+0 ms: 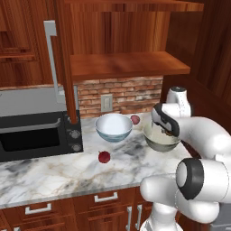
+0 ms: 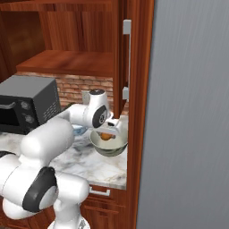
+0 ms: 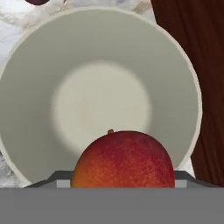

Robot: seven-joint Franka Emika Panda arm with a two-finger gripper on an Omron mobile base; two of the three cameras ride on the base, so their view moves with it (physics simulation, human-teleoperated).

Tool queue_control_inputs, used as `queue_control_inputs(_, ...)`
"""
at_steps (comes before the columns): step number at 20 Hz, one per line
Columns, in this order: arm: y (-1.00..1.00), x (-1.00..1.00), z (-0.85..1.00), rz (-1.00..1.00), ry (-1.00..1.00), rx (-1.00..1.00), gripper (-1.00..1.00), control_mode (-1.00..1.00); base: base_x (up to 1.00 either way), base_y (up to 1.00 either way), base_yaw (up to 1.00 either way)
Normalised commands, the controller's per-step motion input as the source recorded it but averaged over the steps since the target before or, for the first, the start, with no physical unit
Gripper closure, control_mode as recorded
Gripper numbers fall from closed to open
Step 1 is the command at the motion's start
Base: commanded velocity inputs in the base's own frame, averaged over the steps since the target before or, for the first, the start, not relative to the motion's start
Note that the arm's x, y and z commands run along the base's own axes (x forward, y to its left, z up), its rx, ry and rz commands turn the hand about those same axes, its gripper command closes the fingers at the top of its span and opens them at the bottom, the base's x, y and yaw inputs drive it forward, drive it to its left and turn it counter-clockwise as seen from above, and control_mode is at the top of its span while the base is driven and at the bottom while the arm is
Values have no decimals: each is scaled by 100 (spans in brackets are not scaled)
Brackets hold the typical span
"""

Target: Pick both bowls and place them on the counter. Then place the mango in one bowl and place the pear in the other bowl.

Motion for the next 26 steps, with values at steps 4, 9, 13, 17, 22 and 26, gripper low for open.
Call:
queue_control_inputs(4,-9,23,-24,0,24,0,100,-100,0,0,0)
queue_control_inputs(9,-9,11,-22,0,23,0,100,-100,0,0,0)
queue_control_inputs(13,-8,0,-19,0,21,0,100,-100,0,0,0)
queue_control_inputs(17,-10,0,-15,0,19,0,100,-100,0,0,0)
queue_control_inputs(22,-11,0,-10,0,16,0,100,-100,0,0,0)
queue_control_inputs(26,-2,0,-11,0,12,0,100,-100,0,0,0)
